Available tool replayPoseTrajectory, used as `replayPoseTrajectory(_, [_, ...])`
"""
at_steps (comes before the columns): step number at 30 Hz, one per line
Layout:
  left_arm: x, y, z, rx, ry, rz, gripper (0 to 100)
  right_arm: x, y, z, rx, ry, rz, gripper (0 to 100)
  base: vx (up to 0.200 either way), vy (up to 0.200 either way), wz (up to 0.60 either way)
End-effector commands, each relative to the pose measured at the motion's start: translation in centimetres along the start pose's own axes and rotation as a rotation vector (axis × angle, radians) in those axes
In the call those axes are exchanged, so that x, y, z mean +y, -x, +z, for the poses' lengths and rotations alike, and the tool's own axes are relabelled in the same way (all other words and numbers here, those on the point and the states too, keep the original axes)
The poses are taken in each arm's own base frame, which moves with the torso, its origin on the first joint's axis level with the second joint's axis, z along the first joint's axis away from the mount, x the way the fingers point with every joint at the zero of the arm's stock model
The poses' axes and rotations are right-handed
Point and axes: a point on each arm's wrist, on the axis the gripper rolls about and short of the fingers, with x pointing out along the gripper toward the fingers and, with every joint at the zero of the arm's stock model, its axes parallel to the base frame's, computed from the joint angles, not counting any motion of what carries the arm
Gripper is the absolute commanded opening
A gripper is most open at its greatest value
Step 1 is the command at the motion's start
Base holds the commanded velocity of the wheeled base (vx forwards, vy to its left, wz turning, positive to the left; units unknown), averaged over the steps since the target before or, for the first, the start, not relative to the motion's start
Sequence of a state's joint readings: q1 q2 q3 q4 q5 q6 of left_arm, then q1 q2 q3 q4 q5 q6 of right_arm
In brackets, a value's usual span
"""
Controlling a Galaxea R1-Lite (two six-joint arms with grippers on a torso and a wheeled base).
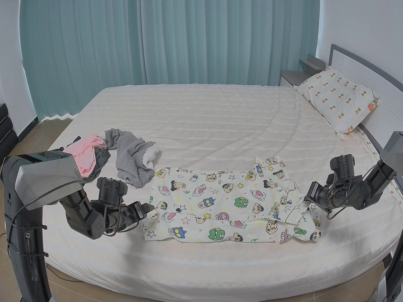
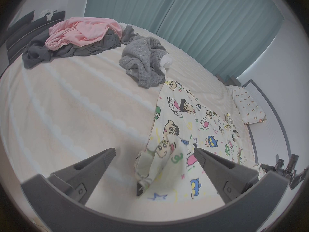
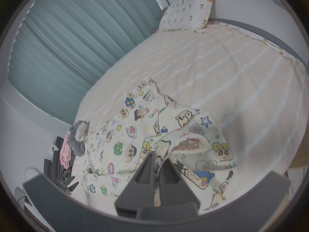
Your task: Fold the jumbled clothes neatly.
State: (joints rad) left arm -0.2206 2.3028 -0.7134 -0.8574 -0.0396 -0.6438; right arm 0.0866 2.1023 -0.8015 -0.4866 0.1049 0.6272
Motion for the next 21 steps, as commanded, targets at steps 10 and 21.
replayPoseTrajectory(10, [0.8,2.9,-3.5,0.023,-0.005,-0.053,100,5.4,4.6,-1.8,0.063,0.065,-0.007,0,0.000,0.000,0.00])
replayPoseTrajectory(21, [1.0,3.0,-4.8,0.003,-0.030,-0.082,100,3.0,4.7,-5.9,0.105,0.077,-0.164,0,0.000,0.000,0.00])
